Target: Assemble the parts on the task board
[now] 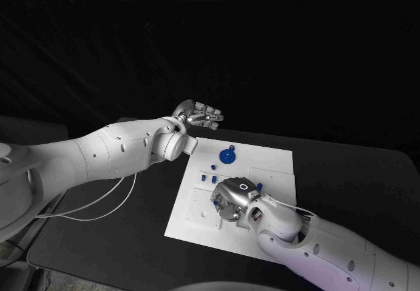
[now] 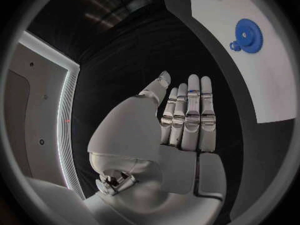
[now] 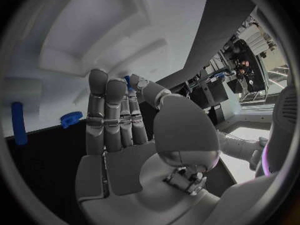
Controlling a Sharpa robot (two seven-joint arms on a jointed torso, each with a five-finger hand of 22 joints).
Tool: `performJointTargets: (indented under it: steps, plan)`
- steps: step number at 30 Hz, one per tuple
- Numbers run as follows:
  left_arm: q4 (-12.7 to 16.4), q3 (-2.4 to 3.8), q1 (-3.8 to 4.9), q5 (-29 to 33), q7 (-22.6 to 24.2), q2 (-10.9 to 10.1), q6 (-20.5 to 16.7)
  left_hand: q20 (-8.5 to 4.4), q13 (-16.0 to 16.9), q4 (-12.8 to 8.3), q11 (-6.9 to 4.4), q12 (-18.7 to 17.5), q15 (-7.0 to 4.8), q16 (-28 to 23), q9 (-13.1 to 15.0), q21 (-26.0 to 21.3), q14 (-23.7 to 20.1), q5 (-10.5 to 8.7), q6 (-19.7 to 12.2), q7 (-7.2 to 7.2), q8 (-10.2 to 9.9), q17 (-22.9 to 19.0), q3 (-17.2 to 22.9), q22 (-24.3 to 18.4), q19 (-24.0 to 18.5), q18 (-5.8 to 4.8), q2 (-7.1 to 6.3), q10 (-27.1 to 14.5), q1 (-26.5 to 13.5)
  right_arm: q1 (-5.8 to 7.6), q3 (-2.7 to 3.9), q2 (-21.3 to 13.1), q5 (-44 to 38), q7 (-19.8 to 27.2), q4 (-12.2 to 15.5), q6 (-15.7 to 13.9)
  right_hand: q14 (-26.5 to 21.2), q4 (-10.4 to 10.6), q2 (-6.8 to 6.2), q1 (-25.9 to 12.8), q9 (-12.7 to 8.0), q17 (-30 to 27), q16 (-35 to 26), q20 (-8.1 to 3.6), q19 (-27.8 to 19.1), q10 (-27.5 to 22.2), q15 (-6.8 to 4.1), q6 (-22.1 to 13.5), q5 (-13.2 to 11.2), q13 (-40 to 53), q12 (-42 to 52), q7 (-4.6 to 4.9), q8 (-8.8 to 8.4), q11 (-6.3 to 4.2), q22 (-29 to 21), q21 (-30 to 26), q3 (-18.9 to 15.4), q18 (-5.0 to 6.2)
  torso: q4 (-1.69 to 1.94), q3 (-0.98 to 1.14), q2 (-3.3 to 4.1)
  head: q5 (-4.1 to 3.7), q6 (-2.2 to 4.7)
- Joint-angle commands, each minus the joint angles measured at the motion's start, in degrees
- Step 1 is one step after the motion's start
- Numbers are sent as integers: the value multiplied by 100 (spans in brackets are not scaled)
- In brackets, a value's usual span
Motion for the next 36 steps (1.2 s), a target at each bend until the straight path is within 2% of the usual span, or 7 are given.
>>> performJointTargets:
  steps: [1, 6, 17, 22, 28, 31, 36]
  plan:
    - [5, 4, 7, 20, 6, 6, 87, 11, -6, 53, 12, -18, 6, -13, 2, 15, 3, -22, -43, -14, -5, 7, 1, -16, 19, -70, 34, -39, -12, -29, -25, 1, 78, 52, 8, 147, -28, -52, -210, 66, -6, -26, -28, 82, 134, -325, 90, -204, 132, -16, -6, 47, -5, 102, -27, -63, -98, 140, -5, 7, 2, -2, 1]
    - [5, 4, 7, 20, -4, 3, 96, 14, -6, 64, 11, -18, 6, -12, 2, 12, 4, -29, -45, -17, -6, 8, -8, -23, 19, -72, 30, -39, -25, -29, -27, -12, 100, 53, 62, 28, -61, -163, -374, 189, -7, -83, -37, 155, 127, -744, 150, -392, 207, -18, 0, 24, -6, 201, -46, -117, -298, 250, -3, 9, 4, -14, 4]
    - [12, 4, 7, 20, -16, -22, 105, 14, -6, 64, 11, -18, 6, -12, 2, 12, 4, -29, -45, -17, -6, 8, -8, -23, 19, -72, 30, -39, -25, -29, -23, -206, 131, 11, 326, -392, -114, -137, -399, 476, -13, -274, -6, 263, 167, -1134, 227, -654, 300, -18, 45, -71, -7, 288, -129, -303, -1083, 390, -7, 11, 0, -44, 30]
    - [14, 4, 7, 20, -17, -38, 114, 13, -6, 90, 14, -18, 6, -11, 2, 8, 4, -34, -52, -12, -6, 12, -30, -87, 40, -70, 25, -47, 0, -29, 85, -408, 216, 12, 562, -501, -104, -118, -397, 473, -13, -295, 7, 261, 187, -1098, 223, -676, 290, -18, 50, -89, -6, 280, -140, -314, -1106, 386, -10, 10, -1, -71, 56]
    - [45, 3, 7, 19, -3, -78, 119, 11, -5, 93, 11, -17, 5, -12, 2, 12, 6, -32, -48, -14, -5, 13, -36, -107, 47, -70, 25, -40, 9, -29, 471, -770, 530, 66, 874, -477, -40, -73, -359, 315, -13, -323, 59, 206, 224, -769, 158, -618, 282, -24, 38, -58, -6, 197, -162, -261, -889, 312, -12, 13, 4, -144, 104]
    - [88, 3, 7, 17, 6, -128, 118, 11, -5, 93, 11, -17, 5, -12, 2, 12, 6, -32, -48, -14, -5, 13, -36, -107, 47, -70, 25, -40, 9, -27, 787, -1103, 869, 94, 1036, -241, -4, -55, -345, 160, -12, -324, 80, 149, 217, -530, 122, -608, 344, -21, 7, -23, -6, 141, -171, -164, -676, 225, -21, 7, -4, -167, 124]
    - [149, 3, 7, 16, 11, -188, 114, 10, -5, 91, 8, -16, 3, -11, 2, 14, 9, -33, -45, -16, -5, 14, -37, -116, 48, -71, 24, -27, 14, -25, 1098, -1522, 1112, 92, 1170, 116, 5, 43, -333, 152, -12, -327, 85, 164, 219, -588, 136, -660, 467, -18, 13, -70, -6, 147, -254, -157, -1047, 212, -36, 3, -6, -186, 139]
